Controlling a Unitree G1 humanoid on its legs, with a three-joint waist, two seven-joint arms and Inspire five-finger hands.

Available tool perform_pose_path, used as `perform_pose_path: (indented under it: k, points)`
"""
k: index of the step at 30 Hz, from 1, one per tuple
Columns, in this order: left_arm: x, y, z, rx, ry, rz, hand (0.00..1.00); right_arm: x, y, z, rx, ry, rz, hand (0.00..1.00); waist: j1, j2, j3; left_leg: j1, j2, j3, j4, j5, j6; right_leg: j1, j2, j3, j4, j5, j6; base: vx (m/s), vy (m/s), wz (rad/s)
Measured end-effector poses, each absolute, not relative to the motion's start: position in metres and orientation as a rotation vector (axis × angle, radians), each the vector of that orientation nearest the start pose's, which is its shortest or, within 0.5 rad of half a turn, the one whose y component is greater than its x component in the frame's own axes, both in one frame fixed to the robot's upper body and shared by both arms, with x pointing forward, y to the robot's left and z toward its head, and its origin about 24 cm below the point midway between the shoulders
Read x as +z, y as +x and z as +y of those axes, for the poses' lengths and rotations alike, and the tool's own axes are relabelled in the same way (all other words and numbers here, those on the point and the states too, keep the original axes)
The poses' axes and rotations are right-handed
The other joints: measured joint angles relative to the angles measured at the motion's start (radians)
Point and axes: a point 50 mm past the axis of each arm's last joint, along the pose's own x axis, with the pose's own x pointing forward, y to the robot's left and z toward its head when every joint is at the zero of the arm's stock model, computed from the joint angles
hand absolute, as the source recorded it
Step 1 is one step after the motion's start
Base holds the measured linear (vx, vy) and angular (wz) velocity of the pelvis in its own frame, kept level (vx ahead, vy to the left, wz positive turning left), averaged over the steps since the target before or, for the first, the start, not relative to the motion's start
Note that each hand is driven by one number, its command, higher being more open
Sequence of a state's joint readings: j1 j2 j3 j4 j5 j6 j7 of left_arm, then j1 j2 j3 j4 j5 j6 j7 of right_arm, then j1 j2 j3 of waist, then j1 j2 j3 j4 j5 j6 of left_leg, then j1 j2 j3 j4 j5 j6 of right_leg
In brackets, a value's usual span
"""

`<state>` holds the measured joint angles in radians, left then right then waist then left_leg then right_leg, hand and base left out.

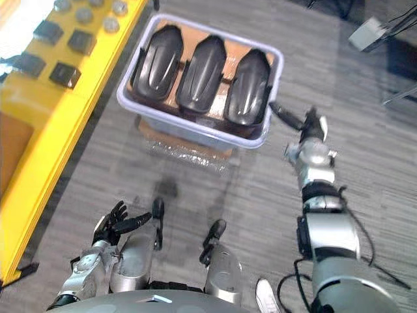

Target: Walk over and take three plastic housings, then place them on the shelf

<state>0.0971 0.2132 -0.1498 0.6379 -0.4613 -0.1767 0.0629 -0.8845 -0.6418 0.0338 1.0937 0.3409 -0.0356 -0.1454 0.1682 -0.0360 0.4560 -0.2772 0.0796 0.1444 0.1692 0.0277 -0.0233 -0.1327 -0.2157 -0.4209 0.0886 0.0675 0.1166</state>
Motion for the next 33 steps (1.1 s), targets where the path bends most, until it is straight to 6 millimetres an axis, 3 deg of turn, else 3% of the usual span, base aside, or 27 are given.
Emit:
perform_pose_path:
  k: [3, 6, 13, 19, 24, 31, 32, 33]
  points:
    - [-0.098, 0.180, 0.197, 0.192, -0.208, 0.562, 1.00, 0.183, 0.374, -0.337, -0.551, -0.252, 0.003, 1.00, 0.022, 0.028, 0.020, -0.050, 0.000, -0.011, 0.023, 0.001, 0.002, -0.041, -0.004, -0.011, 0.019, 0.002, -0.001, -0.06, 0.023, 0.09]
    - [-0.102, 0.177, 0.198, 0.224, -0.268, 0.570, 1.00, 0.208, 0.375, -0.341, -0.601, -0.298, -0.033, 1.00, 0.026, 0.048, 0.037, -0.092, -0.002, -0.017, 0.035, 0.007, 0.005, -0.082, -0.009, -0.012, 0.036, -0.002, -0.006, -0.05, 0.021, 0.04]
    - [-0.111, 0.169, 0.194, 0.243, -0.334, 0.623, 1.00, 0.214, 0.364, -0.367, -0.728, -0.336, 0.106, 1.00, 0.054, 0.077, 0.054, -0.153, 0.001, -0.029, 0.061, 0.015, 0.015, -0.148, -0.014, -0.013, 0.083, -0.020, -0.026, 0.00, -0.001, 0.01]
    - [-0.109, 0.176, 0.182, 0.202, -0.388, 0.596, 1.00, 0.255, 0.352, -0.385, -0.836, -0.364, 0.075, 1.00, 0.076, 0.136, 0.078, -0.212, -0.010, -0.039, 0.072, 0.023, 0.019, -0.243, -0.047, -0.014, 0.192, -0.067, -0.033, -0.03, -0.003, 0.05]
    - [-0.110, 0.175, 0.175, 0.185, -0.466, 0.591, 1.00, 0.256, 0.346, -0.393, -0.847, -0.442, 0.126, 1.00, 0.101, 0.175, 0.082, -0.260, -0.019, -0.055, 0.096, 0.027, 0.017, -0.302, -0.071, -0.019, 0.265, -0.104, -0.036, 0.01, -0.025, 0.12]
    - [-0.111, 0.174, 0.172, 0.173, -0.551, 0.590, 1.00, 0.261, 0.343, -0.398, -0.794, -0.596, 0.154, 1.00, 0.119, 0.181, 0.081, -0.312, -0.018, -0.084, 0.144, 0.017, 0.007, -0.352, -0.087, -0.035, 0.345, -0.151, -0.054, 0.00, -0.035, 0.10]
    - [-0.110, 0.174, 0.171, 0.162, -0.558, 0.587, 1.00, 0.264, 0.341, -0.401, -0.789, -0.640, 0.161, 0.00, 0.128, 0.181, 0.081, -0.314, -0.017, -0.085, 0.145, 0.016, 0.006, -0.357, -0.089, -0.036, 0.354, -0.157, -0.057, -0.02, -0.040, 0.02]
    - [-0.111, 0.174, 0.170, 0.159, -0.562, 0.587, 1.00, 0.266, 0.340, -0.401, -0.780, -0.680, 0.161, 0.00, 0.131, 0.181, 0.081, -0.315, -0.017, -0.087, 0.145, 0.015, 0.004, -0.360, -0.091, -0.037, 0.362, -0.161, -0.060, -0.02, -0.046, 0.03]
